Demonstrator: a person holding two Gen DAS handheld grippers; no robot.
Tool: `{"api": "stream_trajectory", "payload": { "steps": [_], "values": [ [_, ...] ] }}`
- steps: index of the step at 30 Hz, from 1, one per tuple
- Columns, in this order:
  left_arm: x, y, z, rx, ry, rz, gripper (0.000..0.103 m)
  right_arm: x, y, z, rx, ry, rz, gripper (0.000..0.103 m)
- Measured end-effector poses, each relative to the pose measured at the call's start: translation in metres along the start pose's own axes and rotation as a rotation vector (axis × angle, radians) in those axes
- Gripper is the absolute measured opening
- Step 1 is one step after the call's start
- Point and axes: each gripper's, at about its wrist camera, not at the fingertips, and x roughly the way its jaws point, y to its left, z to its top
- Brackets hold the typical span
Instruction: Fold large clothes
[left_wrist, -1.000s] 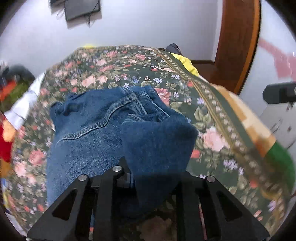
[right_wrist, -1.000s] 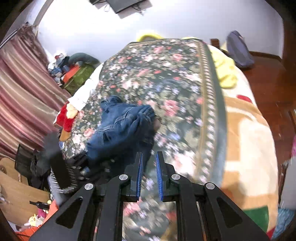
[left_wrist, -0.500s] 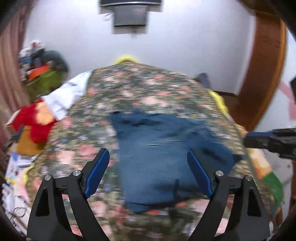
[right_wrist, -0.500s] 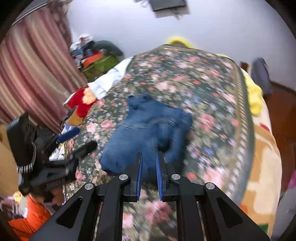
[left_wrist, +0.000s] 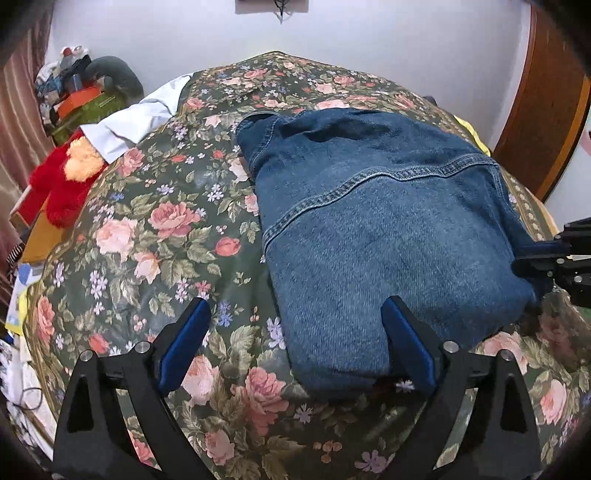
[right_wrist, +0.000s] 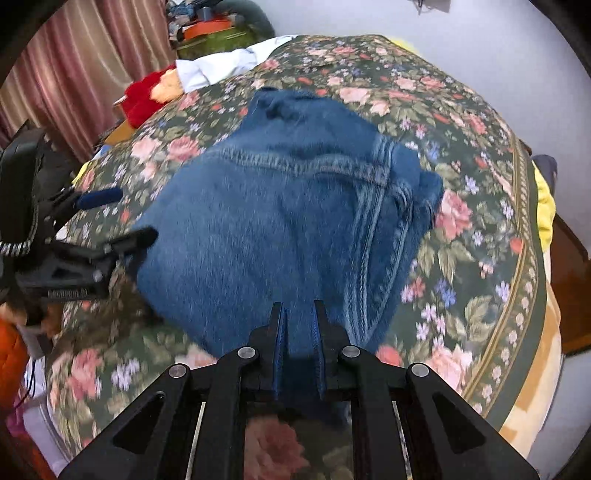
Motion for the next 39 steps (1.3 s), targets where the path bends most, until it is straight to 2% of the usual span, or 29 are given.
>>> {"api": "stream_trajectory", "payload": {
  "steps": [3, 7, 9, 12, 14, 16, 18, 21, 25, 26, 28, 29, 30, 32, 33, 36, 37, 39],
  "values": [
    [-0.01, 0.008, 0.002, 0.01, 0.032, -0.004, 0.095, -0.008, -0.009, -0.004, 0.026, 0.023, 0.035, 0.01],
    [-0.026, 0.02, 0.019, 0.068, -0.01, 0.088, 0.095, -0.032, -0.021, 0.002, 0.097, 0.031, 0.107, 0.01],
    [-0.031, 0.029, 0.038, 0.071, -0.038, 0.106, 0.095, -0.048, -0.024, 0.015, 0.119, -0.006, 0.136, 0.01],
    [-0.029, 0.036, 0.073, 0.067, -0.071, 0.113, 0.095, -0.069, -0.027, 0.045, 0.117, -0.112, 0.073, 0.01],
    [-0.02, 0.037, 0.094, 0.069, -0.095, 0.086, 0.095, -0.071, -0.031, 0.067, 0.127, -0.159, 0.075, 0.01],
    [0.001, 0.039, 0.116, 0.039, -0.074, 0.049, 0.095, -0.065, -0.038, 0.087, 0.148, -0.175, 0.099, 0.01],
    [0.031, 0.041, 0.135, 0.003, -0.021, -0.019, 0.095, -0.049, -0.046, 0.107, 0.174, -0.166, 0.119, 0.01],
    [0.083, 0.034, 0.153, -0.035, 0.071, -0.096, 0.095, -0.012, -0.059, 0.125, 0.219, -0.102, 0.146, 0.01],
    [0.142, 0.028, 0.164, -0.072, 0.139, -0.06, 0.095, 0.045, -0.078, 0.121, 0.233, 0.013, 0.146, 0.01],
    [0.154, 0.029, 0.166, -0.077, 0.151, -0.056, 0.095, 0.051, -0.083, 0.116, 0.225, 0.009, 0.155, 0.01],
    [0.164, 0.032, 0.165, -0.085, 0.164, -0.093, 0.096, 0.053, -0.094, 0.105, 0.216, -0.025, 0.183, 0.01],
    [0.164, 0.035, 0.163, -0.087, 0.163, -0.102, 0.096, 0.049, -0.1, 0.1, 0.216, -0.038, 0.179, 0.01],
    [0.16, 0.038, 0.161, -0.081, 0.157, -0.098, 0.096, 0.045, -0.104, 0.096, 0.215, -0.04, 0.128, 0.01],
    [0.144, 0.04, 0.157, -0.043, 0.137, -0.03, 0.095, 0.039, -0.109, 0.088, 0.198, -0.037, 0.017, 0.01],
    [0.129, 0.041, 0.154, -0.007, 0.115, 0.038, 0.095, 0.035, -0.112, 0.083, 0.19, -0.026, -0.032, 0.01],
    [0.093, 0.046, 0.146, 0.061, 0.054, 0.092, 0.095, 0.025, -0.121, 0.071, 0.224, 0.037, -0.129, 0.01],
    [0.079, 0.048, 0.143, 0.074, 0.036, 0.099, 0.095, 0.019, -0.124, 0.069, 0.249, 0.042, -0.131, 0.01],
    [0.051, 0.05, 0.134, 0.092, 0.004, 0.109, 0.095, -0.002, -0.124, 0.066, 0.292, -0.01, -0.061, 0.01]
  ]
}}
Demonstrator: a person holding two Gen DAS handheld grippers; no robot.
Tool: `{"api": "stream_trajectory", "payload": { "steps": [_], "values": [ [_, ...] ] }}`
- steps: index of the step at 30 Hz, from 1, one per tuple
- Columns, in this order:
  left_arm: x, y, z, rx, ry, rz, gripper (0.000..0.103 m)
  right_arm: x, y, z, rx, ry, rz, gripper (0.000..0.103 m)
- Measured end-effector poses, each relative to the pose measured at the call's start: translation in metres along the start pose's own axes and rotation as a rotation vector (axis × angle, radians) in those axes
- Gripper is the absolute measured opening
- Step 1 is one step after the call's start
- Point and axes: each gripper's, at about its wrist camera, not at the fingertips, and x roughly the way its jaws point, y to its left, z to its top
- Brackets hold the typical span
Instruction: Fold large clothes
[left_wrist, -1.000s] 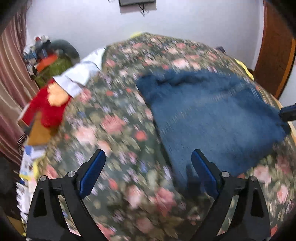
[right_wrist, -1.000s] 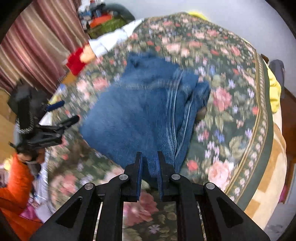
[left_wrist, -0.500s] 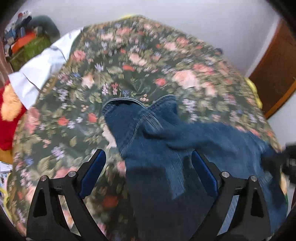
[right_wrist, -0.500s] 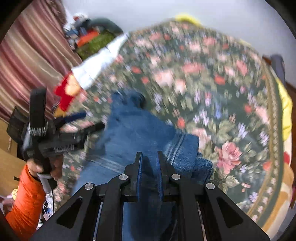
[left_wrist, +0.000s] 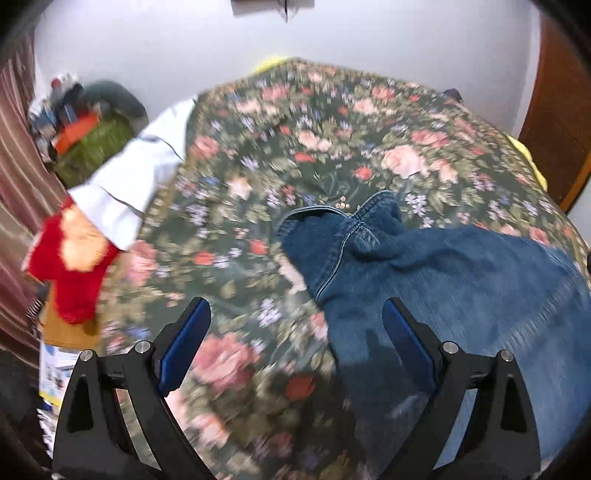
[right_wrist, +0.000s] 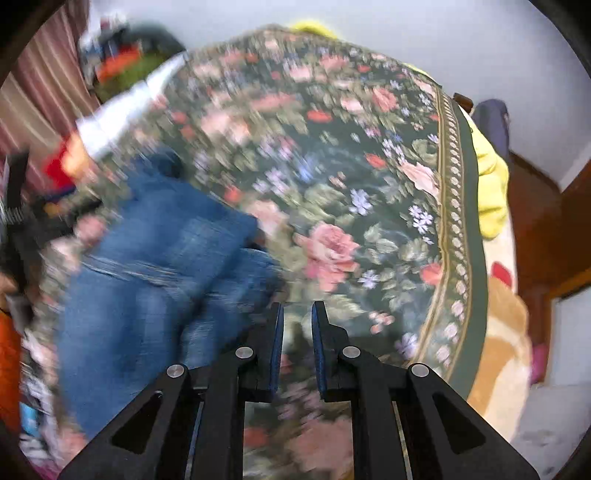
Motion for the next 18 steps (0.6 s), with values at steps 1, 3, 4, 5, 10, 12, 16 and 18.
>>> {"api": "stream_trajectory", "payload": {
  "steps": [1, 3, 4, 5, 10, 12, 16, 18],
  "values": [
    [-0.012, 0.002, -0.004, -0.001, -0.014, 0.0, 0.095, -0.012, 0.005, 0.0, 0.008, -0.025, 0.048, 0.01],
    [-0.032, 0.006, -0.014, -0.013, -0.027, -0.021, 0.095, -0.034, 0.02, -0.001, -0.015, -0.069, 0.112, 0.01],
    [-0.037, 0.006, -0.018, -0.018, -0.027, -0.033, 0.095, -0.042, 0.033, -0.002, -0.044, -0.086, 0.131, 0.01],
    [-0.042, 0.006, -0.021, -0.025, -0.027, -0.042, 0.095, -0.047, 0.045, -0.005, -0.071, -0.09, 0.138, 0.01],
    [-0.055, 0.006, -0.054, -0.073, 0.008, -0.104, 0.095, -0.01, 0.098, -0.029, -0.256, 0.01, -0.04, 0.01],
    [-0.055, 0.005, -0.066, -0.083, 0.03, -0.108, 0.095, 0.013, 0.105, -0.044, -0.325, 0.047, -0.132, 0.01],
    [-0.051, 0.004, -0.091, -0.102, 0.074, -0.124, 0.095, 0.008, 0.101, -0.06, -0.32, -0.034, -0.237, 0.058],
    [-0.049, 0.005, -0.101, -0.12, 0.094, -0.147, 0.095, 0.004, 0.091, -0.063, -0.304, -0.089, -0.361, 0.097]
  ]
}}
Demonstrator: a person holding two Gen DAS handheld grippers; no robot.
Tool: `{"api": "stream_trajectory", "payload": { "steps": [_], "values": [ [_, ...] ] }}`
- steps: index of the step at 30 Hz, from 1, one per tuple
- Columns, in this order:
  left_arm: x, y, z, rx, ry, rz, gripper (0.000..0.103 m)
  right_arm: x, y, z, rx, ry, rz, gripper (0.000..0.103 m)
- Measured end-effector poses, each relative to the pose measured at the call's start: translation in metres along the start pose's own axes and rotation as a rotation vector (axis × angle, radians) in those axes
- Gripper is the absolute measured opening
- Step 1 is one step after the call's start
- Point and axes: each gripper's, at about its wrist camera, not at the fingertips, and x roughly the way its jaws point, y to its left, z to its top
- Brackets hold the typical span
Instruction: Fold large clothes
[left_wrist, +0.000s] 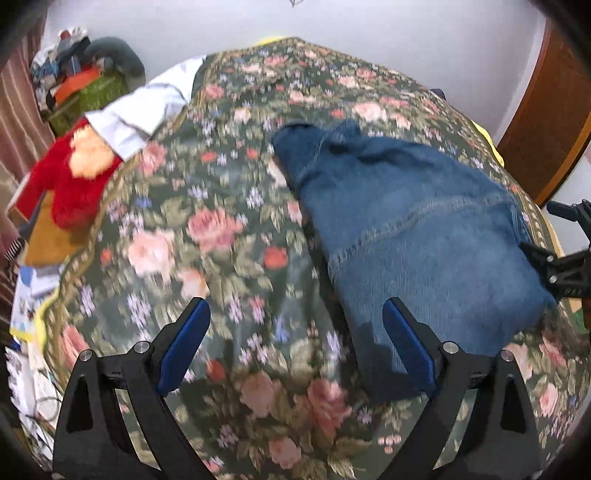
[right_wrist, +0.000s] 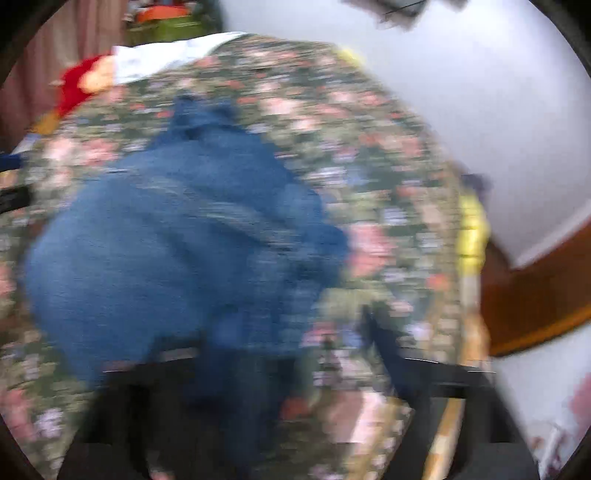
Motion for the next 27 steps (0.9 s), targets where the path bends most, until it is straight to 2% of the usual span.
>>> {"api": "stream_trajectory", "payload": {
  "steps": [1, 4, 7, 10, 12, 13, 14, 16, 19, 24, 27],
  "values": [
    [0.0, 0.0, -0.003, -0.007, 0.003, -0.009, 0.095, 0.003, -0.006, -0.002, 0.013, -0.003, 0.024, 0.098],
    [-0.001, 0.004, -0.006, -0.048, 0.0, -0.06, 0.095, 0.006, -0.034, -0.007, 0.124, 0.057, 0.185, 0.098],
    [0.002, 0.011, 0.0, -0.121, -0.004, -0.164, 0.095, -0.005, -0.055, -0.007, 0.242, 0.066, 0.323, 0.098],
    [0.022, 0.019, 0.012, -0.23, 0.049, -0.297, 0.095, -0.005, -0.068, -0.003, 0.357, 0.071, 0.505, 0.099],
    [0.042, 0.026, 0.018, -0.321, 0.099, -0.421, 0.095, 0.006, -0.07, 0.0, 0.421, 0.11, 0.601, 0.099],
    [0.053, 0.027, 0.02, -0.358, 0.122, -0.469, 0.095, 0.013, -0.068, 0.002, 0.439, 0.137, 0.632, 0.099],
    [0.063, 0.028, 0.022, -0.39, 0.144, -0.486, 0.095, 0.025, -0.066, 0.004, 0.455, 0.172, 0.661, 0.099],
    [0.084, 0.027, 0.026, -0.445, 0.185, -0.457, 0.096, 0.048, -0.064, 0.006, 0.481, 0.234, 0.698, 0.099],
    [0.107, 0.023, 0.033, -0.481, 0.213, -0.531, 0.097, 0.08, -0.059, 0.005, 0.531, 0.307, 0.761, 0.099],
    [0.141, 0.01, 0.04, -0.52, 0.262, -0.624, 0.101, 0.099, -0.045, 0.019, 0.533, 0.31, 0.881, 0.103],
    [0.158, 0.003, 0.043, -0.548, 0.316, -0.683, 0.101, 0.109, -0.03, 0.03, 0.504, 0.325, 0.864, 0.103]
  ]
}}
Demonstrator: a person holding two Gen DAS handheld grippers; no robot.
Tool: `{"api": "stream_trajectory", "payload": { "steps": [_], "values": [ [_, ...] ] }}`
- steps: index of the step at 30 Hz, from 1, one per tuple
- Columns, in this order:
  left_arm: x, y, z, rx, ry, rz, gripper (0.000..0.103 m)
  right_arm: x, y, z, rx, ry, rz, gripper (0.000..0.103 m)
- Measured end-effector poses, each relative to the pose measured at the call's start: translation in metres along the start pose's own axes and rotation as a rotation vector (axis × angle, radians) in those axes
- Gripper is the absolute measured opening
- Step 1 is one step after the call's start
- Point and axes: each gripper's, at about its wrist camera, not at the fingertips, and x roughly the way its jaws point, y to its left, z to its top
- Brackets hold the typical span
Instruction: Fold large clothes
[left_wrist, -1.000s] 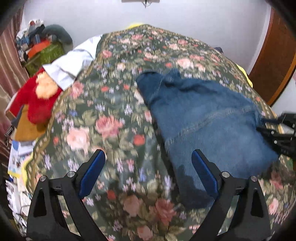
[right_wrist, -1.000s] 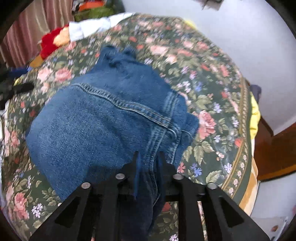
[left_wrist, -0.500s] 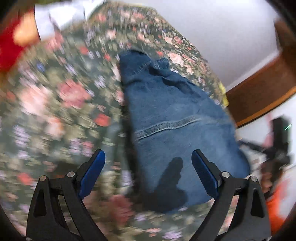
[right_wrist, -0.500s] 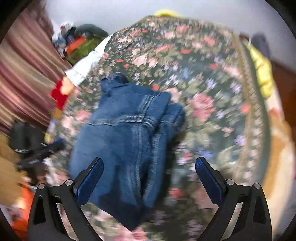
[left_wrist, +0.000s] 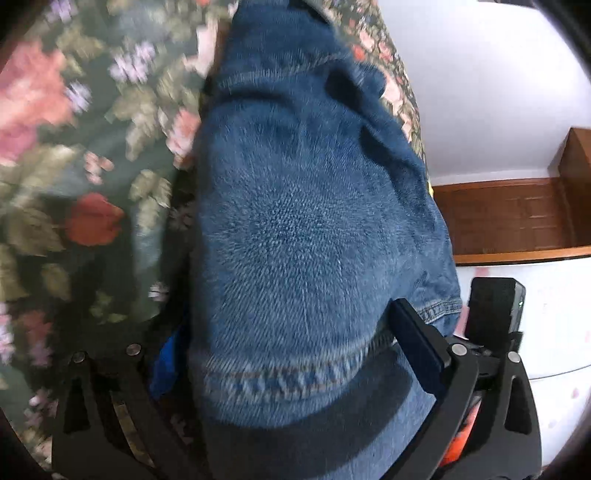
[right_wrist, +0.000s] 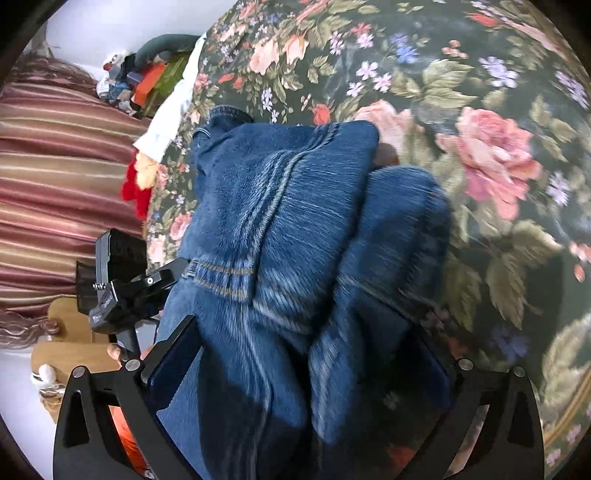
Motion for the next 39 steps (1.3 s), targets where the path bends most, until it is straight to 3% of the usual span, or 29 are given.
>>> {"api": "stream_trajectory", "payload": {
  "steps": [3, 5, 8, 15, 23, 28, 36, 39],
  "values": [
    [0.001, -0.01, 0.0, 0.036, 0.003, 0.032, 0.093, 0.01, 0.011, 0.006, -0.038, 0.005, -0.013, 0.101],
    [-0.004, -0.022, -0.003, 0.066, -0.012, 0.071, 0.087, 0.011, 0.012, 0.01, -0.025, 0.01, 0.01, 0.08],
    [-0.018, -0.039, -0.009, 0.116, -0.052, 0.111, 0.081, 0.004, 0.016, 0.011, 0.029, -0.006, 0.07, 0.061],
    [-0.084, -0.101, -0.036, 0.316, -0.196, 0.22, 0.074, -0.01, 0.061, 0.002, -0.027, -0.046, 0.087, 0.054],
    [-0.178, -0.136, -0.047, 0.403, -0.388, 0.261, 0.074, -0.041, 0.147, 0.007, -0.153, -0.154, 0.158, 0.054],
    [-0.214, -0.099, -0.044, 0.374, -0.418, 0.305, 0.074, -0.02, 0.187, 0.015, -0.209, -0.164, 0.174, 0.054],
    [-0.175, 0.008, -0.037, 0.276, -0.299, 0.446, 0.073, 0.087, 0.167, 0.021, -0.152, -0.018, 0.125, 0.054],
    [-0.156, 0.021, -0.052, 0.335, -0.295, 0.49, 0.074, 0.129, 0.151, 0.017, -0.158, 0.062, 0.039, 0.054]
  ]
}}
